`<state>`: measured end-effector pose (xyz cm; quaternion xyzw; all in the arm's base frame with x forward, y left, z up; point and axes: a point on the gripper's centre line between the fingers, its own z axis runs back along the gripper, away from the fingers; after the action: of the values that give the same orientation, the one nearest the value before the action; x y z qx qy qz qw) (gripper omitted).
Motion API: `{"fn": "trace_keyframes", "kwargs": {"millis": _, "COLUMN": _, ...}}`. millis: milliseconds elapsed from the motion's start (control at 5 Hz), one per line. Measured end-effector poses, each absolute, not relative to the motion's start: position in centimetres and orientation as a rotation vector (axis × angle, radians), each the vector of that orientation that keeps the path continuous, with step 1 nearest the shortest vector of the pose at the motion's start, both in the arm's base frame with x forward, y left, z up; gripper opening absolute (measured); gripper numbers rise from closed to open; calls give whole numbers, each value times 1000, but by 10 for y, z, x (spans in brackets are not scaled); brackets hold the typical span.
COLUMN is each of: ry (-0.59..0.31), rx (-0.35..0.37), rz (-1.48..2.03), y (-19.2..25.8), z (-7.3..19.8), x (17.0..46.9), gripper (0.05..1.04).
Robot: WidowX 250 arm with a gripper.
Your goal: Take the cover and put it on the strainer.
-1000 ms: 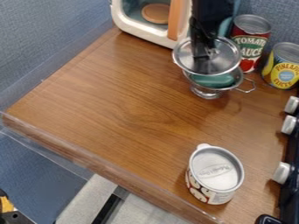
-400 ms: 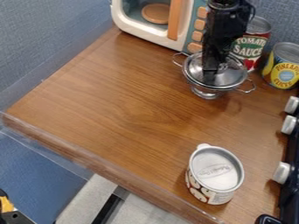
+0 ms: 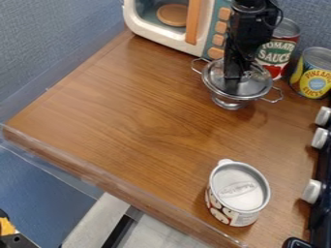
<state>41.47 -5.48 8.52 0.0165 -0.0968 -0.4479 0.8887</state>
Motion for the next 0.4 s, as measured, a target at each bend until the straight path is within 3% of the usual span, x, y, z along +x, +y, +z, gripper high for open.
{"fn": "trace_keyframes", "kwargs": {"millis": 200, "ry": -171, "rx": 37, "rz": -927, "y": -53, "z": 84, "x": 415, "gripper": 200}}
{"fn": "trace_keyframes", "kwargs": {"millis": 400, "ry": -171, "rx": 40, "rz": -925, "y": -53, "z": 84, "x": 415, "gripper": 449}}
